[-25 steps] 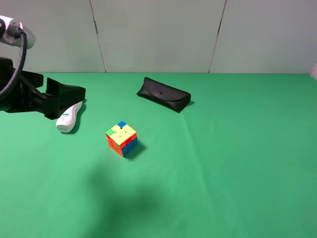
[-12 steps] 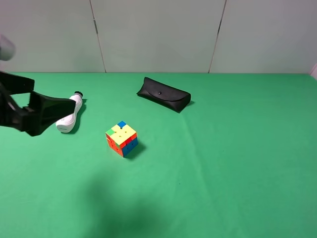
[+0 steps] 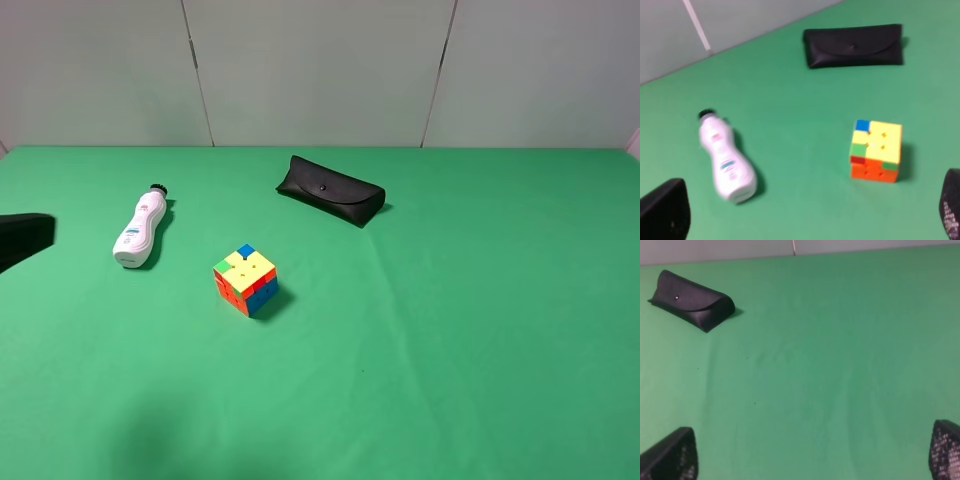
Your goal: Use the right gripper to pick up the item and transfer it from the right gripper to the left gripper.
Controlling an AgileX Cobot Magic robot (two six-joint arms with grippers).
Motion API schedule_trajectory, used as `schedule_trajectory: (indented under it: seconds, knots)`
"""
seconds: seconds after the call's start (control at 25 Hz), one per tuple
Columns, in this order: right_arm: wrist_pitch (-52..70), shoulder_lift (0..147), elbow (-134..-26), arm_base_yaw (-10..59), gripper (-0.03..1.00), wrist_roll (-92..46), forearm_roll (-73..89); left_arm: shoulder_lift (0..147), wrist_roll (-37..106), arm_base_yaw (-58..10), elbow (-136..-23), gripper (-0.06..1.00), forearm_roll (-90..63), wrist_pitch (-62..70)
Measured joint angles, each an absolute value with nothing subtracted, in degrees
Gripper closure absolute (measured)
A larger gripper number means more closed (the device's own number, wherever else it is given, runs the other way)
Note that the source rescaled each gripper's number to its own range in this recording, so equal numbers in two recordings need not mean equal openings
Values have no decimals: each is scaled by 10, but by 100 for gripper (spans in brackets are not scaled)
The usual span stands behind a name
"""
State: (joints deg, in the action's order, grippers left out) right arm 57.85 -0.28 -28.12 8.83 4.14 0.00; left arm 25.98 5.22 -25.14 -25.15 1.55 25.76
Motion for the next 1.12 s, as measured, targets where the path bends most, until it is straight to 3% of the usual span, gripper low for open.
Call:
schedule_trajectory:
  seconds: [0.48,1.12]
  knots:
    - [579,-3,-281,88,-3,41,0,87,-18,-251,-251,-5,60,392]
    - [579,-3,-281,88,-3,41,0,68,-28,-251,-300,-6,50,625]
